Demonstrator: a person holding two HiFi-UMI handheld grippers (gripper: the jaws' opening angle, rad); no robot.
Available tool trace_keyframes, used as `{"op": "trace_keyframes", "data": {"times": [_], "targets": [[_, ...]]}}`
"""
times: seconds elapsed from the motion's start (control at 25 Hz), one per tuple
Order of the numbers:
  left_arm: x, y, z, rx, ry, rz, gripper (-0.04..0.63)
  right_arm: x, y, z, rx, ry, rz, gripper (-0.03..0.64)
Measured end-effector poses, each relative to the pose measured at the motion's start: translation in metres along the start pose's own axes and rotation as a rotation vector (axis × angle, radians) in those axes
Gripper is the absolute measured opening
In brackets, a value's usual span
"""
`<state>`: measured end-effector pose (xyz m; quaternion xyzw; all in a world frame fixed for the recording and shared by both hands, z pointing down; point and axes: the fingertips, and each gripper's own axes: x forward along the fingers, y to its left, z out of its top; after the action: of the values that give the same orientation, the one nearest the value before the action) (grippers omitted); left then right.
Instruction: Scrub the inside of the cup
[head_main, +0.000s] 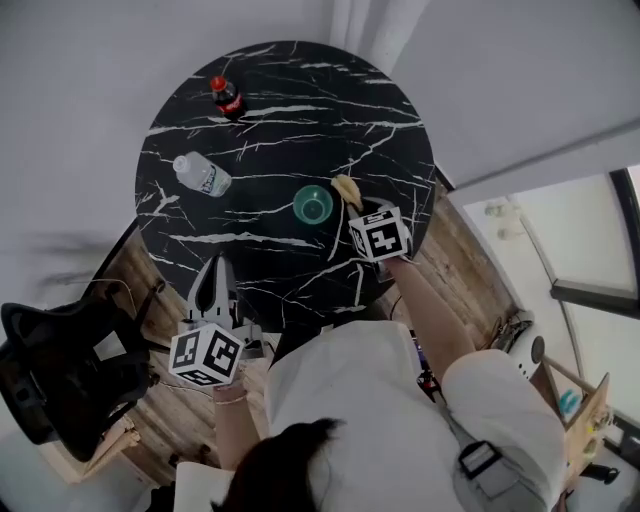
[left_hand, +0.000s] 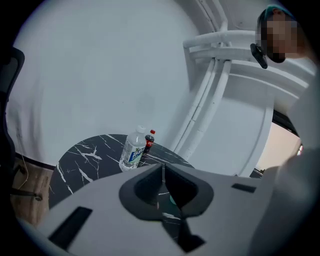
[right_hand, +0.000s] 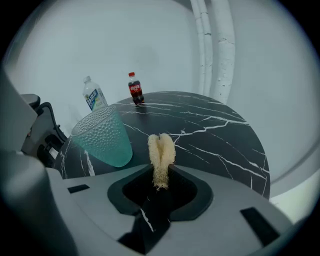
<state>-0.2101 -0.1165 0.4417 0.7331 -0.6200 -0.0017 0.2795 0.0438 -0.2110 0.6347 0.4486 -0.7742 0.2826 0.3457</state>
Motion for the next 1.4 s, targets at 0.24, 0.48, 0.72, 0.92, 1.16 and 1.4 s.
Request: {"op": "trace_keyframes", "data": {"times": [0.24,0.48,0.72,0.92,1.16,1.4], "targets": [[-0.010,0.007,-0.003,-0.030,-0.005,0.013,0.017,-0.005,0.005,0.002,0.067,-0.008,0.064,0.176],[-0.007,0.000,-0.006,-0.038,0.009,-0.037,0.011,-0.027,0.008,0.010,0.122,-0.075,0.114,0.218],[0.008,-0.015,0.001,-0.028,0.013,-0.100,0.011,-0.079,0.010,0.034,0.147,-0.193,0.110,0.218],[0.020,-0.037,-0.007,-0.024,0.082,-0.215,0.009,-0.115,0.033,0.048,0.132,-0.288,0.148,0.215],[0.024,-0.052,-0.016,-0.021,0.084,-0.257,0.009,-0.135,0.050,0.042,0.143,-0.370,0.094,0.080],[0.024,-0.067,-0.034,-0.005,0.120,-0.316,0.009,-0.128,0.063,0.019,0.107,-0.356,0.019,0.052]]}}
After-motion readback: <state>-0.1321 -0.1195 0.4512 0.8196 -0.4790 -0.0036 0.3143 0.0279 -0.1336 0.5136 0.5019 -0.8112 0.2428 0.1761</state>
